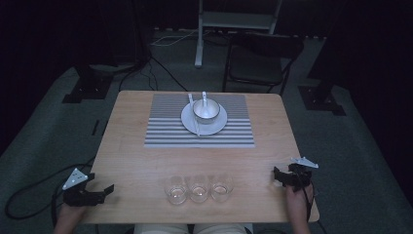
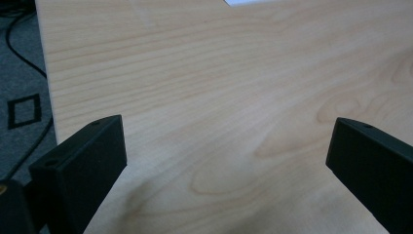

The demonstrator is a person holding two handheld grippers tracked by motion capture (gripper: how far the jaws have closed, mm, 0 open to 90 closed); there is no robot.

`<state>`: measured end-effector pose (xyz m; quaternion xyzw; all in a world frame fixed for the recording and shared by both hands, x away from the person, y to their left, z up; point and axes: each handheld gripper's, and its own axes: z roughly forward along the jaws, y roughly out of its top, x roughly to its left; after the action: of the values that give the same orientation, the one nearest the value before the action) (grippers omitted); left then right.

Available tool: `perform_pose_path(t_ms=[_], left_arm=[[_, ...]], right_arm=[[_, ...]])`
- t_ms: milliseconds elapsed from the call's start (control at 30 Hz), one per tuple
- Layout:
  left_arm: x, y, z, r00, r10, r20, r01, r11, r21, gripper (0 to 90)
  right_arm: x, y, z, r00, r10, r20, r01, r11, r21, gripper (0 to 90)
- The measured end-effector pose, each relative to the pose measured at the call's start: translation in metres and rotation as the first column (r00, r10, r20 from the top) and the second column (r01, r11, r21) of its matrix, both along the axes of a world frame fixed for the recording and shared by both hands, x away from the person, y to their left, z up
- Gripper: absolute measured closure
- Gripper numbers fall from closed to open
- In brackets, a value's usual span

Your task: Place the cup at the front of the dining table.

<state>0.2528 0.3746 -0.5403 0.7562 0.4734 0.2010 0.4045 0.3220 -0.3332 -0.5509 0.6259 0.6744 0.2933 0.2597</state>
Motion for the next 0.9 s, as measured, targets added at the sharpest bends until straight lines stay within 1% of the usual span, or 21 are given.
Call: perform_pose_path(t_ms=[33,133,167,200,267,467,500,600,633,667,767,800,867,900], left_arm=[[-0.002,0.000,0.001,0.9999,-0.012,-0.002,0.012,0.9999,-0.008,1.7],[-0.006,0.002,0.002,0.9999,-0.015,0.000,0.015,0.9999,-0.002,1.7],[-0.008,0.006,0.002,0.9996,-0.026,-0.009,0.026,0.9995,-0.018,1.7],[-0.008,0.007,0.002,0.9996,-0.026,-0.008,0.025,0.9996,-0.014,1.7],[-0.009,0.010,0.001,0.9990,-0.043,-0.015,0.043,0.9989,-0.022,1.6],[-0.008,0.010,-0.001,0.9981,-0.057,-0.024,0.056,0.9980,-0.030,1.7],[-0.007,0.010,-0.001,0.9978,-0.058,-0.031,0.057,0.9978,-0.033,1.7],[-0.007,0.010,-0.001,0.9975,-0.059,-0.037,0.058,0.9976,-0.037,1.7],[-0.008,0.010,-0.001,0.9972,-0.065,-0.036,0.064,0.9974,-0.034,1.6],[-0.008,0.010,-0.001,0.9975,-0.060,-0.037,0.059,0.9978,-0.030,1.7],[-0.007,0.009,-0.001,0.9963,-0.073,-0.046,0.072,0.9970,-0.030,1.7],[-0.007,0.009,-0.001,0.9952,-0.085,-0.050,0.083,0.9960,-0.033,1.7],[-0.006,0.008,-0.001,0.9944,-0.088,-0.058,0.087,0.9957,-0.032,1.7],[-0.006,0.007,-0.001,0.9931,-0.102,-0.059,0.100,0.9944,-0.036,1.7]], right_arm=[[0.000,0.000,0.000,1.0000,0.000,0.001,0.000,1.000,0.000,11.9],[0.000,0.000,0.000,1.0000,0.000,0.000,0.000,1.000,0.000,11.9],[0.000,0.000,0.000,1.0000,0.001,0.000,-0.001,1.000,-0.001,11.9],[0.000,0.000,0.000,1.0000,0.000,0.000,0.000,1.000,-0.001,11.9],[0.000,0.000,0.000,1.0000,0.000,0.000,0.000,1.000,-0.001,11.9],[0.001,0.000,0.000,1.0000,0.000,0.000,0.000,1.000,-0.002,11.6],[0.001,0.000,0.000,1.0000,-0.001,0.000,0.001,1.000,-0.002,11.6],[0.001,0.000,0.000,1.0000,-0.002,0.000,0.002,1.000,-0.001,11.6],[0.001,0.000,0.000,1.0000,-0.001,0.000,0.001,1.000,-0.002,11.6],[0.001,0.000,0.000,1.0000,-0.001,0.000,0.001,1.000,-0.001,11.6],[0.001,0.000,0.000,1.0000,-0.002,-0.001,0.002,1.000,-0.002,11.6],[0.001,0.000,0.000,1.0000,-0.002,0.000,0.002,1.000,-0.002,11.6],[0.001,0.000,0.000,1.0000,-0.002,0.000,0.002,1.000,-0.002,11.6],[0.001,0.000,0.000,1.0000,-0.002,0.000,0.002,1.000,-0.002,11.6]])
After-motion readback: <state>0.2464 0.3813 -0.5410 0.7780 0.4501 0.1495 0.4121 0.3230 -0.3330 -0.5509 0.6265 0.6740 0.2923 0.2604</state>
